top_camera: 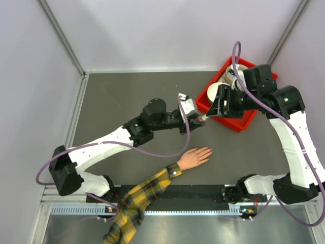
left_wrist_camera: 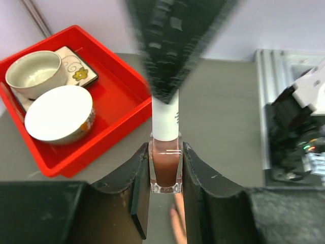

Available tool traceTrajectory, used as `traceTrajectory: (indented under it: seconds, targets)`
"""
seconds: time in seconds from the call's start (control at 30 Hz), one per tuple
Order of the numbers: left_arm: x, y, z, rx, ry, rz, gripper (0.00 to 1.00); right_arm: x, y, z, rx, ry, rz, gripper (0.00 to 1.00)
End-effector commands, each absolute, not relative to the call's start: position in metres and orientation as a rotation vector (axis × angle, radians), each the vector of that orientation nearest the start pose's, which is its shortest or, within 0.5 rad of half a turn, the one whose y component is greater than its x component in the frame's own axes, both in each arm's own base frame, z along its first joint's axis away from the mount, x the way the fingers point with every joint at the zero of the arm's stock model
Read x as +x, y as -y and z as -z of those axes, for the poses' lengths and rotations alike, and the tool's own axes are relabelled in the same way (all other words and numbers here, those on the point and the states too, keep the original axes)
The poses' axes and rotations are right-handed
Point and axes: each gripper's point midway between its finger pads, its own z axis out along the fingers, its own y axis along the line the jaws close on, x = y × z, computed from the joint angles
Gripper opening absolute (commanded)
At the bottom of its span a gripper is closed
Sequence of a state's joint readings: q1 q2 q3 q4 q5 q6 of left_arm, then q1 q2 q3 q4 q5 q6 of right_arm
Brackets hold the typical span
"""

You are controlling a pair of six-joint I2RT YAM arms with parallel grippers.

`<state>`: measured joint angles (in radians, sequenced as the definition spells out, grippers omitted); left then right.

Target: Paint the nails

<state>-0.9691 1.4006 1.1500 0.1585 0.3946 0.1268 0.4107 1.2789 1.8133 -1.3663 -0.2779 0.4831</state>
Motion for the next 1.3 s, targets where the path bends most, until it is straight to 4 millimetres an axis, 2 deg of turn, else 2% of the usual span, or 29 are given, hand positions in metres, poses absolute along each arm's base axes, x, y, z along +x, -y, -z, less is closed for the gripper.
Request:
traceTrajectory:
  seconds: [0.0, 0.03, 0.07, 0.13, 0.17, 0.27, 0.3, 0.37, 0.4, 0.43, 0.5, 0.53, 0.7, 0.77, 0.87, 0.9, 0.93, 1.1, 1.27]
  targets:
    - [0.178, 0.386, -0.37, 1.041, -1.239, 1.189, 0.0, 0.187, -0.176, -0.363, -0.288, -2.38, -0.858, 0.64]
    - [0.176, 0.382, -0.367, 1.029, -1.249, 1.213, 0.0, 0.184, -0.183, -0.369, -0.307, -2.364, -0.92, 0.64]
    - [0.176, 0.371, -0.382, 0.992, -1.207, 1.224, 0.0, 0.186, -0.187, -0.374, -0.305, -2.343, -0.952, 0.64]
    - [0.172, 0.361, -0.384, 0.943, -1.214, 1.284, 0.0, 0.182, -0.195, -0.379, -0.259, -2.343, -1.011, 0.64]
    - [0.175, 0.357, -0.388, 0.917, -1.202, 1.292, 0.0, 0.182, -0.199, -0.388, -0.255, -2.299, -1.027, 0.64]
    - [0.177, 0.357, -0.385, 0.888, -1.232, 1.306, 0.0, 0.187, -0.203, -0.408, -0.114, -2.211, -1.039, 0.61]
    - [0.181, 0.356, -0.386, 0.864, -1.241, 1.297, 0.0, 0.193, -0.2, -0.407, -0.054, -2.205, -1.009, 0.59]
    - [0.193, 0.353, -0.389, 0.796, -1.256, 1.252, 0.0, 0.195, -0.209, -0.402, 0.015, -2.239, -1.031, 0.52]
    - [0.199, 0.352, -0.386, 0.768, -1.29, 1.229, 0.0, 0.201, -0.208, -0.398, 0.058, -2.248, -0.98, 0.52]
    - [0.209, 0.349, -0.386, 0.723, -1.311, 1.185, 0.0, 0.197, -0.215, -0.402, 0.052, -2.246, -0.977, 0.52]
    - [0.214, 0.347, -0.381, 0.718, -1.321, 1.145, 0.0, 0.207, -0.219, -0.4, 0.107, -2.247, -0.921, 0.53]
    - [0.22, 0.345, -0.381, 0.687, -1.329, 1.111, 0.0, 0.207, -0.22, -0.408, 0.114, -2.229, -0.916, 0.54]
    - [0.225, 0.344, -0.382, 0.689, -1.32, 1.062, 0.0, 0.216, -0.233, -0.401, 0.125, -2.259, -0.834, 0.54]
    - [0.225, 0.346, -0.381, 0.695, -1.318, 1.059, 0.0, 0.22, -0.235, -0.406, 0.115, -2.23, -0.809, 0.53]
    - [0.225, 0.347, -0.377, 0.706, -1.32, 1.044, 0.0, 0.227, -0.243, -0.4, 0.089, -2.247, -0.781, 0.41]
    - [0.225, 0.348, -0.376, 0.708, -1.322, 1.041, 0.0, 0.227, -0.245, -0.404, 0.079, -2.237, -0.779, 0.4]
    - [0.226, 0.348, -0.375, 0.715, -1.318, 1.035, 0.0, 0.229, -0.248, -0.399, 0.069, -2.254, -0.754, 0.38]
    - [0.229, 0.348, -0.373, 0.723, -1.331, 0.994, 0.0, 0.234, -0.248, -0.402, 0.042, -2.236, -0.686, 0.33]
    - [0.23, 0.346, -0.37, 0.73, -1.338, 0.975, 0.0, 0.235, -0.257, -0.392, 0.015, -2.263, -0.671, 0.33]
